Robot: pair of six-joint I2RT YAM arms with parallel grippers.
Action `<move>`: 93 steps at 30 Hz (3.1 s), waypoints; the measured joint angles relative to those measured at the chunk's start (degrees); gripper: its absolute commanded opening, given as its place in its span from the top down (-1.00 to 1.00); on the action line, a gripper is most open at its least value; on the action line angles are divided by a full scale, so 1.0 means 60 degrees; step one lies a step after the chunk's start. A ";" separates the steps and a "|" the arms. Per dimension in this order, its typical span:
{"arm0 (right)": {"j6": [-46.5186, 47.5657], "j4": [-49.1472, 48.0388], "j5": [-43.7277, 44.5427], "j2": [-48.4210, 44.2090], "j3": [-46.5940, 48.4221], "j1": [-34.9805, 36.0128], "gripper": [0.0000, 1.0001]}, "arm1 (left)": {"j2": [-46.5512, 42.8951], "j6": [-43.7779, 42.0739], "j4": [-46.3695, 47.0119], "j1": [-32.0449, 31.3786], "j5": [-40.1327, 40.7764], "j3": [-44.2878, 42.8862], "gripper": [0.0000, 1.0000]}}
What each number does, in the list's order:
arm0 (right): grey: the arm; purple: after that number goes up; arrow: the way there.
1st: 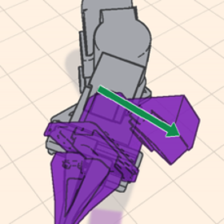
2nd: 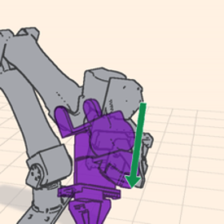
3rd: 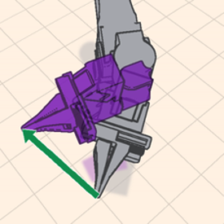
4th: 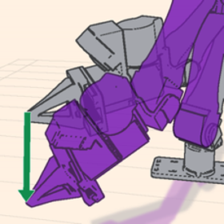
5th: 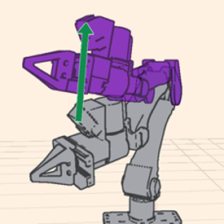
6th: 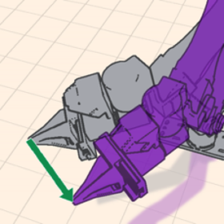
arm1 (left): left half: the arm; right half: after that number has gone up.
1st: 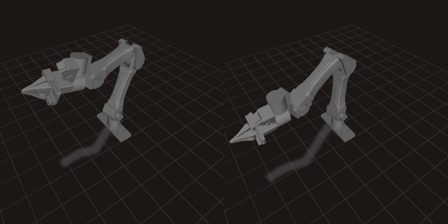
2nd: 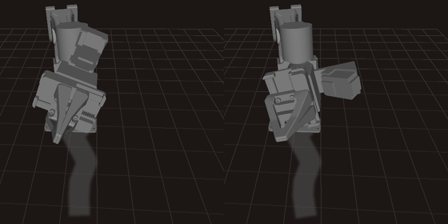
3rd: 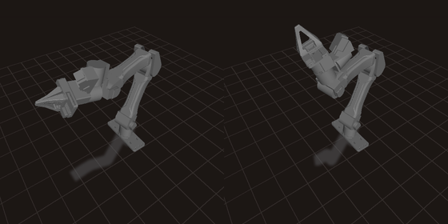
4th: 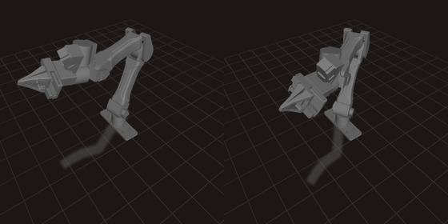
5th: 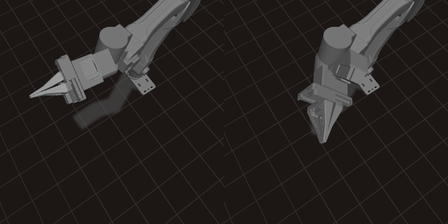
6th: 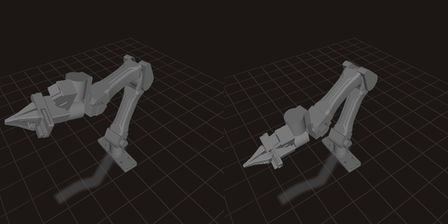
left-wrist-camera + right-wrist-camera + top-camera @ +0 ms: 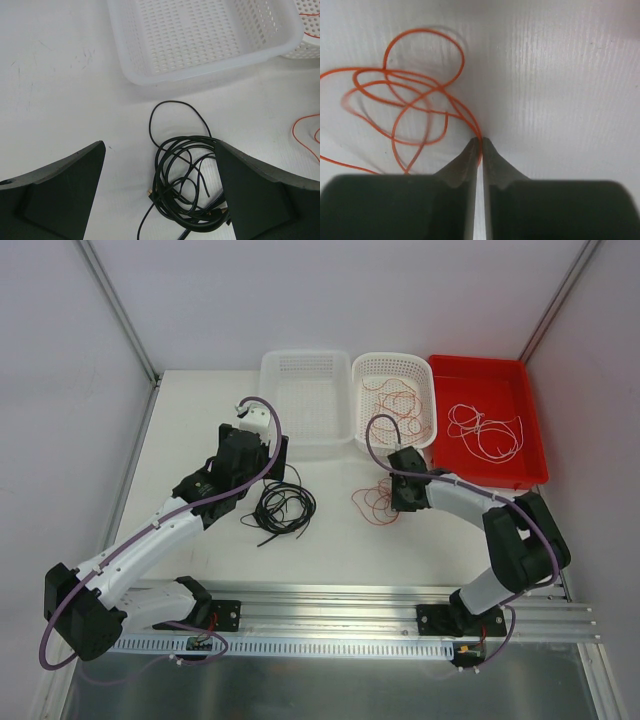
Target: Untangle the cables
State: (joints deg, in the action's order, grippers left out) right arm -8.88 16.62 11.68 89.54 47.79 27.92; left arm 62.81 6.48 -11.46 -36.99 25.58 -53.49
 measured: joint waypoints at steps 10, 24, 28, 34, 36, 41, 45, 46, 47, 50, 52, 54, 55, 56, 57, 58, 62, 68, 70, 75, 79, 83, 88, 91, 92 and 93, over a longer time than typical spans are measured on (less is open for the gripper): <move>0.0091 0.0761 -0.0018 -0.1035 -0.0004 -0.0055 0.99 | 0.0000 -0.0025 0.0000 0.0000 0.0000 0.0000 -0.84; 0.1290 0.2430 0.0739 -0.2918 0.5176 -0.0087 0.99 | -0.0004 -0.0062 -0.0004 0.0000 0.0004 0.0000 -0.84; 0.1694 0.2175 0.1224 -0.2182 0.6761 -0.0368 0.99 | -0.0004 -0.0095 -0.0007 0.0000 0.0004 0.0000 -0.85; 0.1836 0.1362 0.1410 0.0117 0.7814 -0.1253 0.50 | -0.0004 -0.0102 -0.0011 0.0000 0.0004 0.0000 -0.84; 0.1730 0.1293 0.1373 0.1078 0.8222 -0.1523 -0.05 | -0.0004 -0.0102 -0.0011 0.0000 0.0000 0.0000 -0.84; 0.1745 0.1413 0.0947 0.3122 0.8870 -0.1974 -0.61 | 0.0000 -0.0135 -0.0022 0.0000 0.0000 0.0000 -0.84; 0.1749 0.1333 0.0328 0.2962 0.7996 -0.2000 -0.74 | 0.0055 -0.0178 -0.0051 -0.0004 -0.0040 0.0000 -0.83; 0.1741 0.1268 0.0164 0.2721 0.7624 -0.1978 -0.77 | 0.0073 -0.0182 -0.0058 0.0000 -0.0106 0.0000 -0.83; 0.1734 0.1235 -0.0011 0.2412 0.7216 -0.1945 -0.78 | 0.0095 -0.0186 -0.0062 0.0000 -0.0175 0.0000 -0.84; 0.1719 0.1111 -0.0375 0.1249 0.5938 -0.1778 -0.80 | 0.0197 -0.0189 -0.0066 0.0000 -0.0339 0.0000 -0.83; 0.1672 0.1100 -0.0590 0.0324 0.5162 -0.1563 -0.83 | 0.0310 -0.0197 -0.0066 0.0000 -0.0543 -0.0004 -0.84; 0.1541 0.0896 -0.0718 -0.0809 0.4280 -0.1202 -0.84 | 0.0492 -0.0222 -0.0066 -0.0004 -0.0849 -0.0004 -0.84; 0.1486 0.0889 -0.0780 -0.1239 0.3971 -0.1060 -0.84 | 0.0576 -0.0244 -0.0073 -0.0004 -0.1020 -0.0007 -0.84; 0.1402 0.0801 -0.0831 -0.1789 0.3566 -0.0874 -0.84 | 0.0703 -0.0291 -0.0095 -0.0011 -0.1239 -0.0015 -0.84; 0.1319 0.0776 -0.0889 -0.2302 0.3202 -0.0670 -0.85 | 0.0841 -0.0361 -0.0171 -0.0040 -0.1402 -0.0044 -0.84; 0.1213 0.0761 -0.0922 -0.2841 0.2820 -0.0437 -0.84 | 0.0984 -0.0463 -0.0273 -0.0135 -0.1486 -0.0084 -0.84; 0.0816 0.0761 -0.1031 -0.4419 0.1679 0.0182 -0.85 | 0.1548 -0.0637 -0.0769 -0.0976 -0.1526 -0.0317 -0.82; 0.0324 0.0765 -0.1133 -0.5890 0.0291 0.1129 -0.95 | 0.1836 -0.0022 -0.1942 -0.1657 -0.2291 -0.0364 -0.75; 0.0142 0.0692 -0.1209 -0.6156 -0.0102 0.1362 -0.99 | 0.1832 0.0237 -0.2127 -0.1705 -0.2452 -0.0331 -0.74; -0.0393 0.0288 -0.1337 -0.6298 -0.0936 0.1880 -0.99 | 0.1967 0.0721 -0.2524 -0.1996 -0.2699 -0.0127 -0.54; -0.0856 -0.0131 -0.1351 -0.6298 -0.1585 0.2157 -0.99 | 0.2608 0.1005 -0.2634 -0.2335 -0.2779 -0.0117 -0.26; -0.1224 -0.0499 -0.1348 -0.6298 -0.1982 0.2204 -0.99 | 0.3311 0.1202 -0.2845 -0.2532 -0.2871 -0.0117 0.54; -0.1421 -0.0874 -0.1293 -0.6415 -0.2186 0.2211 -0.99 | 0.3566 0.1242 -0.3581 -0.2535 -0.2940 -0.0517 1.00; -0.1468 -0.0962 -0.1220 -0.6557 -0.2357 0.2211 -0.99 | 0.3322 0.1246 -0.4065 -0.2535 -0.2994 -0.1413 1.00; -0.1483 -0.0987 -0.1195 -0.6572 -0.2390 0.2211 -0.99 | 0.3144 0.1249 -0.4233 -0.2532 -0.3027 -0.1825 1.00; -0.1494 -0.1049 -0.1166 -0.6579 -0.2441 0.2211 -0.99 | 0.2969 0.1249 -0.4441 -0.2535 -0.3093 -0.2346 1.00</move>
State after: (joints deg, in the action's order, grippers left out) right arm -17.85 10.33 4.69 50.06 33.15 41.19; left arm 80.62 13.98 -38.11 -52.21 7.03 -67.57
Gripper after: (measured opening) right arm 0.993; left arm 0.014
